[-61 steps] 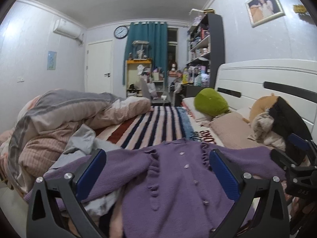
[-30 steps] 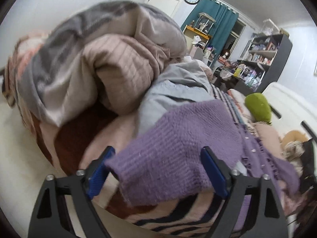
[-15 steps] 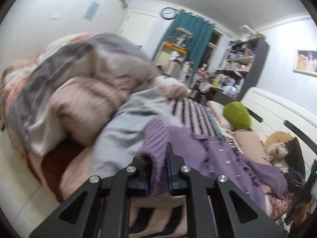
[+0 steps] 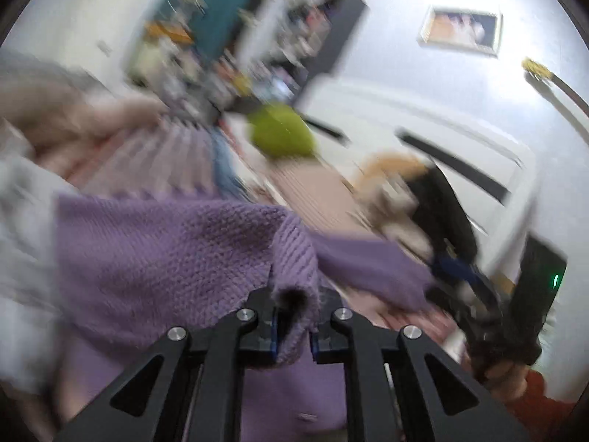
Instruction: Fold large clothes
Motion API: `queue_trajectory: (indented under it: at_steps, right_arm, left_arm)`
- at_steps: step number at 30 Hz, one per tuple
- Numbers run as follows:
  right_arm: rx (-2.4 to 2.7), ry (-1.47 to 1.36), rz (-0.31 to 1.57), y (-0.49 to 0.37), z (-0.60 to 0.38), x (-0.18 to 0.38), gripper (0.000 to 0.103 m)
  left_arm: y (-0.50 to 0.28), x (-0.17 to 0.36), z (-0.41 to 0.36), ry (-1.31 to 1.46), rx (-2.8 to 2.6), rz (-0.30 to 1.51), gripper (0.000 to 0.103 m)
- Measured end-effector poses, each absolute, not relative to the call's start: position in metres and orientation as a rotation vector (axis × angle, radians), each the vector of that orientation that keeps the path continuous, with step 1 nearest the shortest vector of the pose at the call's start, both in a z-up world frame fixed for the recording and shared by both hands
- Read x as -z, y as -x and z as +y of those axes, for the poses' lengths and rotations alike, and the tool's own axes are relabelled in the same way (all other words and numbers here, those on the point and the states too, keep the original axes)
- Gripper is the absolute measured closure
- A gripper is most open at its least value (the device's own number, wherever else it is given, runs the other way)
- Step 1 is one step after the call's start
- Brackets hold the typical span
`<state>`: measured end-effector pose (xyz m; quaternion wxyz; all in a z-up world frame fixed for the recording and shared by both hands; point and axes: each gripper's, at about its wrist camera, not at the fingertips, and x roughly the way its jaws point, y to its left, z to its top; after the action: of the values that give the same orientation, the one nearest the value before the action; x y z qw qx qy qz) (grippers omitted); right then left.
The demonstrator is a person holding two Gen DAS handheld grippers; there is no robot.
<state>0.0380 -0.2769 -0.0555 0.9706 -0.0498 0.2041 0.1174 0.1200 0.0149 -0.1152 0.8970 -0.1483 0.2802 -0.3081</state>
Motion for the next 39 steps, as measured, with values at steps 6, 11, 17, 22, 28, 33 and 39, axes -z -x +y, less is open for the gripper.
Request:
queue_trajectory:
  at_steps: [6,11,17,22,28,33,39]
  right_arm:
    - [-0.195,0.049,0.432,-0.027,-0.316,0.058,0.0]
    - [-0.18,0.032,0.493,-0.032,-0.332,0.077,0.0]
    - [-0.329,-0.003,0.634,-0.057,-0.309,0.111,0.0]
    - [-0.48,0.11,0.778,-0.084,-0.253,0.15,0.018]
    - [-0.587,0.155,0.911,-0.119,-0.212,0.187,0.041]
    - [-0.587,0.162,0.908,-0.121,-0.209,0.187,0.095]
    - [-0.485,0.053,0.761,-0.116,-0.249,0.146,0.097]
  left_arm:
    - [-0.125,0.172,-0.049,0.208,0.686,0.765,0.067]
    - [-0.107,0.152,-0.028,0.188,0.652,0.695,0.045]
    - [-0.107,0.122,0.026,0.126,0.433,0.607,0.037]
    - [-0.11,0.116,0.071,0.112,0.267,0.586,0.028]
    - [-0.114,0.125,0.108,0.113,0.162,0.59,0.025]
    - [-0.114,0.133,0.117,0.118,0.115,0.597,0.021]
    - [-0.115,0.133,0.112,0.106,0.087,0.595,0.017]
